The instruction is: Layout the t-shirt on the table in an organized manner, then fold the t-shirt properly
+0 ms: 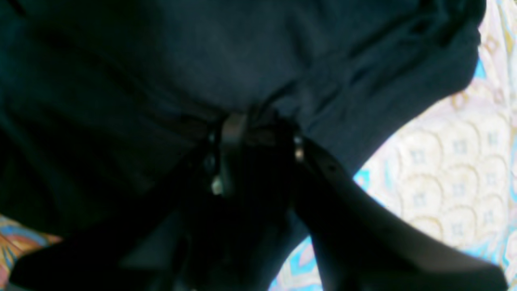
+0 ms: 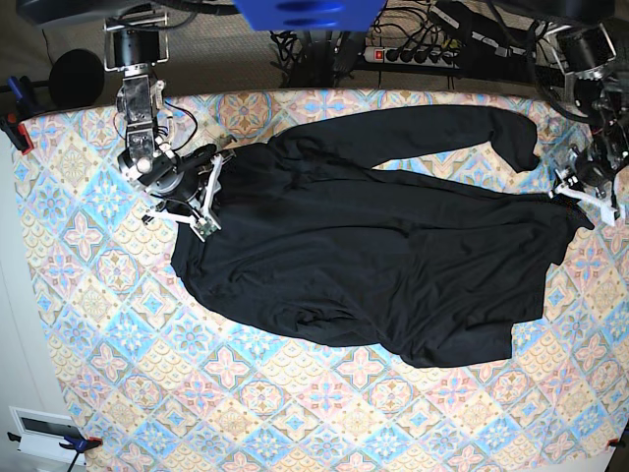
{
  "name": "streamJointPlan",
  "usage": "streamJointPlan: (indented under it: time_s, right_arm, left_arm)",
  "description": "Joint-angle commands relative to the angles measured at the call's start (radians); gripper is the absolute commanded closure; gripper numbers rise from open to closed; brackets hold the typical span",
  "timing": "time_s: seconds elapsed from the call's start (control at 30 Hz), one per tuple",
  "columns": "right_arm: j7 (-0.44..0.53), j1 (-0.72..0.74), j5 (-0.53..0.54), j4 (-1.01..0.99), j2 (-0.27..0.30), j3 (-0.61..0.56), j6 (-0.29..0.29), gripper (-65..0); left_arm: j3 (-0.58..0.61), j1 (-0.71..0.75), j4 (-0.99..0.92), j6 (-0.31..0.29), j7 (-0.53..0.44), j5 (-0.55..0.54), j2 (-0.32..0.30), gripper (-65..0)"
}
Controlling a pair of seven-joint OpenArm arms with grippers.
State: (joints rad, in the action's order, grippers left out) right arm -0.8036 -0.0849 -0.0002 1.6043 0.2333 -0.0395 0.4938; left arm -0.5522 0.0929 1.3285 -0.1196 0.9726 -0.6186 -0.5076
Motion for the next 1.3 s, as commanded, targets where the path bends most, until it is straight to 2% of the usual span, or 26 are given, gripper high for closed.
streamJointPlan:
  time_s: [0.0, 0.13, 0.3, 0.57, 1.0, 1.1, 1.27]
  right_arm:
    - [-0.066, -0.005, -0.047, 0.001, 0.013, 0.003, -0.004, -13.6]
    - [-0.066, -0.005, -0.047, 0.024, 0.013, 0.003, -0.004, -13.7]
    - [-0.066, -0.006, -0.047, 0.04, 0.013, 0.005, -0.004, -13.7]
    - [-0.066, -0.006, -0.047, 0.041, 0.013, 0.006, -0.004, -13.8]
    - [-0.066, -0.006, -0.047, 0.041, 0.013, 0.003, -0.004, -13.9]
    - [-0.066, -0.006, -0.047, 0.041, 0.013, 0.002, -0.004, -13.9]
    - [-0.066, -0.006, -0.047, 0.041, 0.013, 0.002, -0.004, -13.9]
  left_arm:
    - [-0.01, -0.034, -0.004, 0.005, -0.017, 0.021, -0.012, -16.3]
    - [-0.01, -0.097, -0.051, 0.004, -0.017, 0.087, 0.034, -16.3]
    - [0.001, -0.124, -0.059, 0.005, -0.017, 0.098, 0.077, -16.3]
    - [0.105, -0.115, -0.071, 0.007, -0.067, 0.099, 0.083, -16.3]
    - [0.114, -0.114, -0.126, 0.007, -0.063, 0.099, 0.082, -16.4]
    - [0.119, -0.114, -0.126, 0.007, -0.063, 0.096, 0.099, -16.4]
    - [0.229, -0.114, -0.126, 0.005, -0.065, 0.098, 0.119, -15.7]
